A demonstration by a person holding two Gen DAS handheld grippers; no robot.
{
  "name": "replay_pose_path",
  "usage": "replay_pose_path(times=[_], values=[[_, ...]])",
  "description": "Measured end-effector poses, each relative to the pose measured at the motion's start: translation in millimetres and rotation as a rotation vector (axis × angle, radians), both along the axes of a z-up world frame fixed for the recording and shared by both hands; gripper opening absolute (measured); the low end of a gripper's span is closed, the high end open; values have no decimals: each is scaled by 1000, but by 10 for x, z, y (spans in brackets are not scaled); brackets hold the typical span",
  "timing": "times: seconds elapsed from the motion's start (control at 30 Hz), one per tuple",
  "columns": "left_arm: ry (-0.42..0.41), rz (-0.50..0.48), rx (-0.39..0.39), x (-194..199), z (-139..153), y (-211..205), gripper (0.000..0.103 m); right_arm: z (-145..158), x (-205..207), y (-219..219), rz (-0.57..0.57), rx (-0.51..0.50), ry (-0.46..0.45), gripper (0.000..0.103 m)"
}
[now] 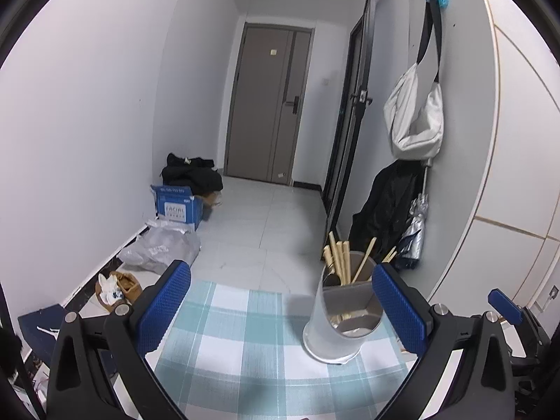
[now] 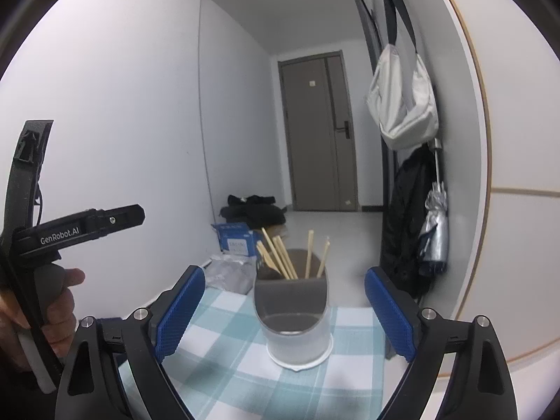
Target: Organize utensils
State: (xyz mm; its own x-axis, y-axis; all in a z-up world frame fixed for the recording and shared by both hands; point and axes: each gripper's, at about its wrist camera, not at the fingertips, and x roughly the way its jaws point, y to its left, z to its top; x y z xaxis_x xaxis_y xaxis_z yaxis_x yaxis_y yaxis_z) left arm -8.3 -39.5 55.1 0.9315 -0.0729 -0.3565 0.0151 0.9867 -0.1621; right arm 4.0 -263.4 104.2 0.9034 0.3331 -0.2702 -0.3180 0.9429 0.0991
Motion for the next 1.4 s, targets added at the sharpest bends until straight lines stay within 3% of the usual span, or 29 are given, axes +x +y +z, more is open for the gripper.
replay_pose_path(times=[0.23,0.47,0.73,0.93,1.4], values=[[55,-16,19,97,-246,26,102,-228,48,12,-11,-2,48,94],[65,-3,6,114,-270,74,102,-329,121,60,-18,-24,80,96],[134,-3,-5,209,-342,95,102,-369,159,83,-28,-16,91,97],[105,-6,-12,141,-302,112,102,-375,171,78,-31,-3,97,97],[135,-15,-12,165,-326,103,102,-377,156,62,-38,-6,92,98]])
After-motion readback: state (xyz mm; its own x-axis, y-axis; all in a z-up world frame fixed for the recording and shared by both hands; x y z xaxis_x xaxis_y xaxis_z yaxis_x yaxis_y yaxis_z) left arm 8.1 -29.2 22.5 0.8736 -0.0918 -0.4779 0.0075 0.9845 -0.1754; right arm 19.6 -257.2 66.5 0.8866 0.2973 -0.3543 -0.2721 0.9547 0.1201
